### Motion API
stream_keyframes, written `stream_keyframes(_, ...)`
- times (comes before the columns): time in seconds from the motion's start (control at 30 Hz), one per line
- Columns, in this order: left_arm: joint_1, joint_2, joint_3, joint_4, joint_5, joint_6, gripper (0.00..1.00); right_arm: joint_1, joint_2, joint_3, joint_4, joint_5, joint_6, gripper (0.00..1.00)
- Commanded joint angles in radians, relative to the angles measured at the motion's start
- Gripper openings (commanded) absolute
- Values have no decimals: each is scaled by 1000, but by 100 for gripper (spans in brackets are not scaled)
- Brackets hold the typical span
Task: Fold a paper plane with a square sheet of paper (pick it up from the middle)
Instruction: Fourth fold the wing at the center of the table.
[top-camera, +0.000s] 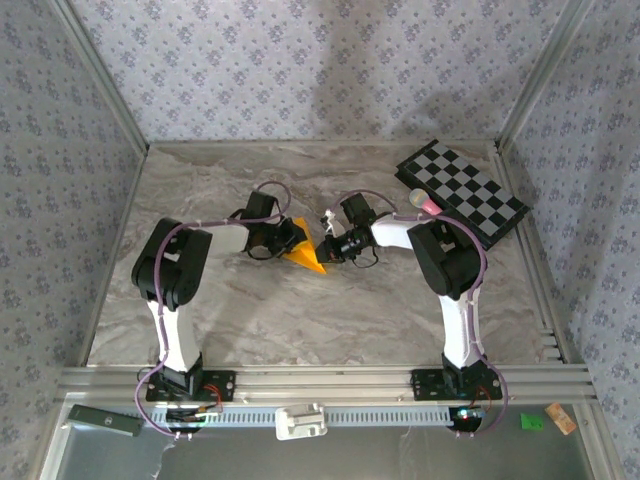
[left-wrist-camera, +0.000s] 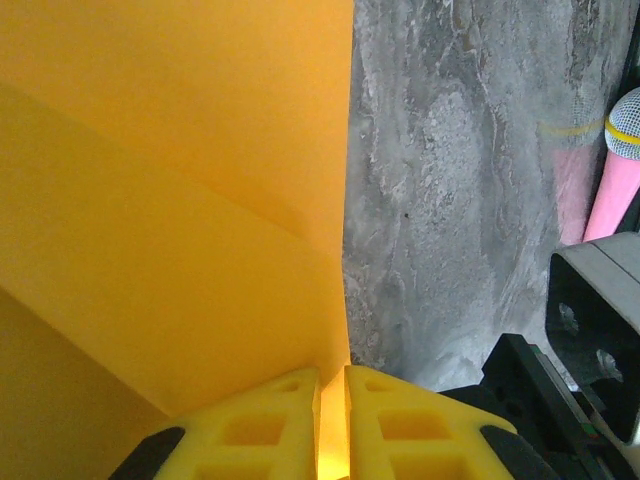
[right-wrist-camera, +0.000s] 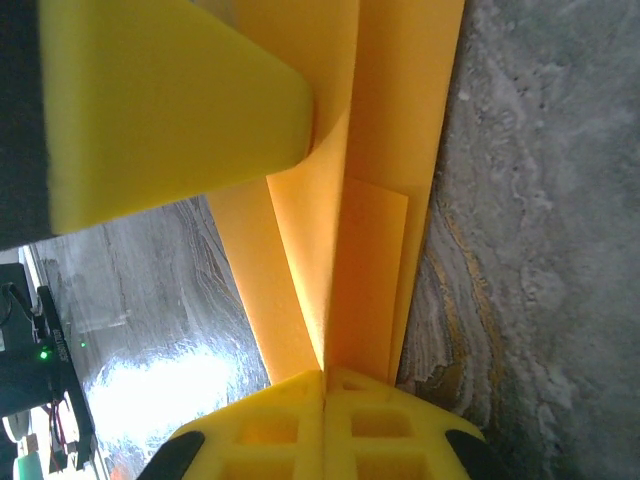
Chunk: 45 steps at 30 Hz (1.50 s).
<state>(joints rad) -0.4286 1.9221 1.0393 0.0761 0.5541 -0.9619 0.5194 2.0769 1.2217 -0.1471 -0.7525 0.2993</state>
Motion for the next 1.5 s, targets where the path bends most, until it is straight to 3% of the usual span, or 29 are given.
stream_keyframes(0.0,-9,11,30,-5,14,12,14,-16,52,-17,-48,107,-9,1)
stream_keyframes(0.73,-13,51,41,-24,7,29,14,-16,48,-16,-62,118,-5,2)
stream_keyframes(1.13,-12,55,27,-68,-26,60,14,-27,-55,-12,-152,1,9,13)
stream_keyframes(1.37,-13,58,26,-63,-22,61,14,-32,-132,-21,-161,64,30,27)
stream_keyframes(1.47,-12,57,29,-64,-18,61,14,-29,-158,-21,-154,116,44,28)
